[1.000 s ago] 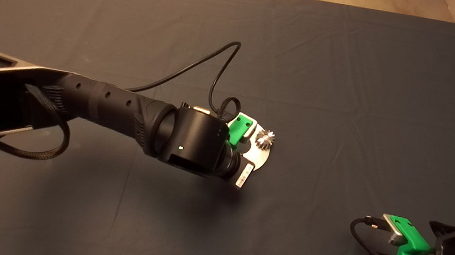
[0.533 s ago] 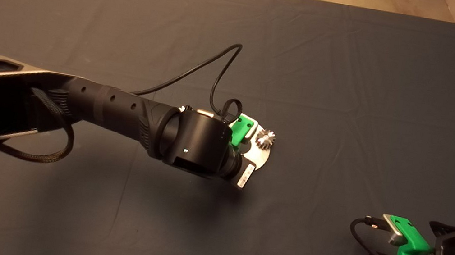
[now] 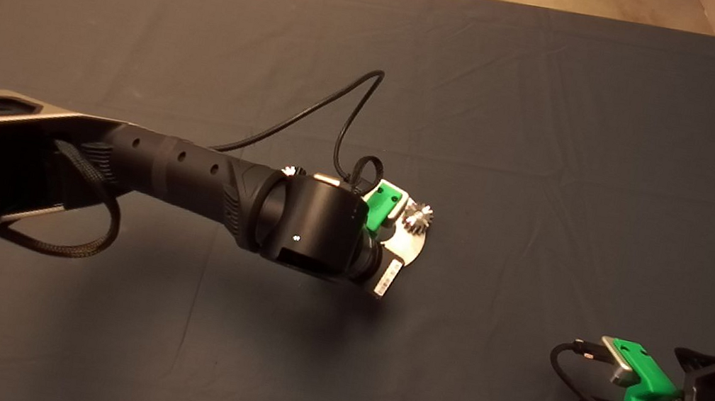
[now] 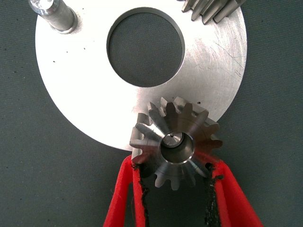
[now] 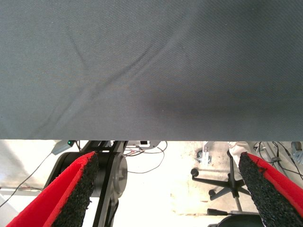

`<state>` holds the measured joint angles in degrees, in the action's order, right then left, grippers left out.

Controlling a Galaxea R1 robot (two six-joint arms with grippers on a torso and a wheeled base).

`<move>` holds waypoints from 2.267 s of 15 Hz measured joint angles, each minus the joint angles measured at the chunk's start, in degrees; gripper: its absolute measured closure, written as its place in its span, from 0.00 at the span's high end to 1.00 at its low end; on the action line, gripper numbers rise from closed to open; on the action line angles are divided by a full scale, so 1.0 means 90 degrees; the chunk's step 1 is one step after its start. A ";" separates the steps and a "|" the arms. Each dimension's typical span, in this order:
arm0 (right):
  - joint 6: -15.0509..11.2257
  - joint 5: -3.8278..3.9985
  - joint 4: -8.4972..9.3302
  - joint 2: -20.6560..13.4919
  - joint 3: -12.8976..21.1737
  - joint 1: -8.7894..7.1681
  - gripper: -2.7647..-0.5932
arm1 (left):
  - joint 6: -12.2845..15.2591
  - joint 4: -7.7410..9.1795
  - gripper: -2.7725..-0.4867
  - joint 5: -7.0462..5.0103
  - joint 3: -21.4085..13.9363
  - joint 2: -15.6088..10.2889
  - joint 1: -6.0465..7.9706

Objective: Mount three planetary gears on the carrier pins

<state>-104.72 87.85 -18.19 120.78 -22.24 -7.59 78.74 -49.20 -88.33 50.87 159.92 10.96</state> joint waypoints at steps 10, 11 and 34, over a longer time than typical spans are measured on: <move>0.0001 -0.0003 0.0000 0.0000 0.0003 0.0000 0.74 | -0.0027 0.0000 0.07 0.0000 0.0013 0.0011 0.0000; 0.0000 -0.0003 0.0000 0.0000 0.0003 0.0000 0.74 | -0.0030 0.0000 0.07 0.0001 0.0013 0.0010 0.0000; 0.0000 0.0000 0.0000 0.0008 0.0003 0.0015 0.74 | -0.0067 -0.0011 0.43 0.0100 -0.0904 -0.1320 0.0354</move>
<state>-104.72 87.85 -18.19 120.86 -22.21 -7.46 78.13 -49.30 -87.43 42.74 148.03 14.14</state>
